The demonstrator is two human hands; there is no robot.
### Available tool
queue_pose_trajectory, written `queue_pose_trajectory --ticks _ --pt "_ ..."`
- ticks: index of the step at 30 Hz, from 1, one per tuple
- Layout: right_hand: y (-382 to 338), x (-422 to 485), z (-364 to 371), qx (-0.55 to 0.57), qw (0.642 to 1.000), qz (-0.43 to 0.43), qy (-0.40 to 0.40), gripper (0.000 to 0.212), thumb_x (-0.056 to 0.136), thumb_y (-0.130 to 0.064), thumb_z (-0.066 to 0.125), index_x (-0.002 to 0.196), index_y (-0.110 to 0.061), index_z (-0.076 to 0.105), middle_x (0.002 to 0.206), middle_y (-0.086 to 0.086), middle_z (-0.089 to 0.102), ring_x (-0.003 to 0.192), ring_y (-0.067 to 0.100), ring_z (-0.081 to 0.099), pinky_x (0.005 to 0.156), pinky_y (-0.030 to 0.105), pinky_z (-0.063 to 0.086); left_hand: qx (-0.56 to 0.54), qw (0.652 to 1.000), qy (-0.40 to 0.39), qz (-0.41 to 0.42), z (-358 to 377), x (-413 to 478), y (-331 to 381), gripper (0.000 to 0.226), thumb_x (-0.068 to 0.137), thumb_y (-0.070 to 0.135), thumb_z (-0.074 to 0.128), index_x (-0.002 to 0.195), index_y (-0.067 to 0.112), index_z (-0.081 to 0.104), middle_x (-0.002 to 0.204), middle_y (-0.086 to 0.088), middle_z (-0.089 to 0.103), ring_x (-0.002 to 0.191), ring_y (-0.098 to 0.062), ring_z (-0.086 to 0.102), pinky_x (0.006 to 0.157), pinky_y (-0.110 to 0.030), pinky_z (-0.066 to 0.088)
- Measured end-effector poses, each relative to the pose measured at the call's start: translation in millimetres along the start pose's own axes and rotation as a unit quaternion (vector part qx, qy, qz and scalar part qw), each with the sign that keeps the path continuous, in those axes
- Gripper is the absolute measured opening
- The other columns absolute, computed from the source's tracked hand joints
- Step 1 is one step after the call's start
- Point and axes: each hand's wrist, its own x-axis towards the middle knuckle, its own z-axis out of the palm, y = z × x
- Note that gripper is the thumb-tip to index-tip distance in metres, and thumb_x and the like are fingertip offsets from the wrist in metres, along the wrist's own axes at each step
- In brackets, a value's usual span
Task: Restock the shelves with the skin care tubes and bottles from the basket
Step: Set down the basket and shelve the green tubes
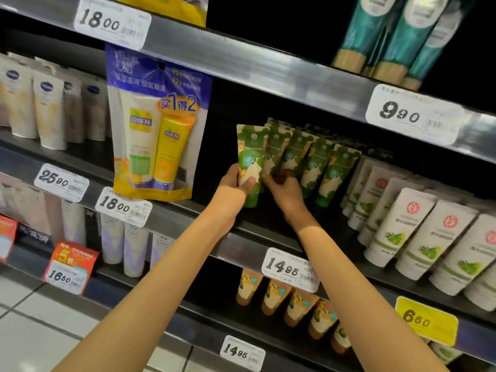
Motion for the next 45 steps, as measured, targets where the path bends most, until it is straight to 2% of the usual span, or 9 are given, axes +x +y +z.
queue_pose_trajectory --ticks 4,6,10,16,20,23,32,41,45 --pt "-10 -17 -14 0.151 0.988 -0.015 0.019 0.029 0.094 -0.047 0.04 0.105 -0.026 0.057 0.101 -0.009 0.061 0.092 0.006 0.057 0.085 0.025 0.044 -0.051 0.998 0.012 -0.024 -2 0 3 0.04 0.094 0.002 0.044 0.134 0.002 0.039 0.132 -0.019 0.05 0.123 -0.03 0.048 0.099 -0.034 0.039" --pt "-13 -24 -19 0.145 0.983 -0.073 -0.09 0.028 0.089 -0.049 0.045 0.103 -0.026 0.055 0.092 -0.01 0.058 0.08 0.002 0.054 0.072 0.019 0.041 -0.065 0.998 0.003 -0.02 -2 0 2 0.04 0.094 0.001 0.042 0.134 0.001 0.039 0.133 -0.021 0.049 0.124 -0.031 0.047 0.1 -0.036 0.038" --pt "-16 -29 -12 0.07 0.969 -0.085 -0.222 0.045 0.082 -0.023 0.066 0.122 -0.019 0.047 0.11 -0.003 0.056 0.087 0.006 0.056 0.076 0.014 0.048 -0.092 0.995 -0.028 -0.002 -4 -2 3 0.039 0.097 0.002 0.034 0.135 0.0 0.037 0.133 -0.021 0.048 0.123 -0.03 0.046 0.1 -0.033 0.038" --pt "-12 -33 -15 0.015 0.986 -0.135 -0.098 0.046 0.08 -0.013 0.069 0.121 -0.018 0.047 0.111 0.0 0.057 0.091 0.005 0.054 0.077 0.01 0.045 -0.067 0.996 -0.063 -0.01 0 -6 5 0.036 0.1 0.012 0.03 0.13 0.0 0.045 0.105 -0.004 0.059 0.089 -0.01 0.055 0.075 -0.009 0.045" --pt "-5 -26 -26 0.074 0.994 -0.053 0.068 0.044 0.084 -0.012 0.063 0.124 -0.012 0.044 0.124 0.011 0.053 0.113 0.021 0.052 0.097 0.03 0.042 -0.014 0.999 -0.012 -0.035 1 -5 6 0.034 0.096 0.004 0.038 0.128 0.001 0.048 0.127 -0.018 0.054 0.11 -0.023 0.053 0.086 -0.014 0.038" --pt "3 -20 -31 0.018 0.999 0.02 0.037 0.048 0.088 -0.017 0.06 0.132 -0.009 0.042 0.131 0.011 0.051 0.12 0.025 0.049 0.101 0.033 0.04 -0.026 0.998 0.013 -0.058 0 -5 8 0.033 0.096 0.003 0.037 0.126 -0.002 0.049 0.128 -0.021 0.053 0.108 -0.024 0.053 0.081 -0.018 0.04" --pt "6 -16 -27 -0.053 0.997 0.004 0.064 0.044 0.087 -0.02 0.064 0.126 -0.004 0.052 0.126 0.012 0.058 0.117 0.026 0.052 0.096 0.03 0.04 -0.035 0.998 0.004 -0.047 -2 -4 1 0.031 0.095 0.002 0.04 0.124 -0.003 0.05 0.102 -0.007 0.056 0.08 -0.005 0.052 0.077 -0.014 0.04" --pt "4 -18 -27 -0.05 0.995 0.027 0.08 0.043 0.089 -0.022 0.06 0.128 -0.006 0.05 0.128 0.012 0.056 0.12 0.025 0.051 0.097 0.028 0.039 -0.007 0.998 0.04 -0.052 2 3 -1 0.029 0.093 0.001 0.043 0.121 0.001 0.053 0.123 -0.016 0.056 0.109 -0.022 0.055 0.091 -0.024 0.042" --pt "4 -18 -29 -0.028 0.995 0.041 0.082 0.044 0.089 -0.021 0.061 0.128 -0.005 0.049 0.128 0.012 0.055 0.118 0.025 0.052 0.093 0.025 0.039 0.026 0.995 0.083 -0.043 3 21 -11 0.032 0.092 0.007 0.049 0.124 0.008 0.05 0.112 -0.002 0.058 0.111 -0.014 0.05 0.097 -0.023 0.035"
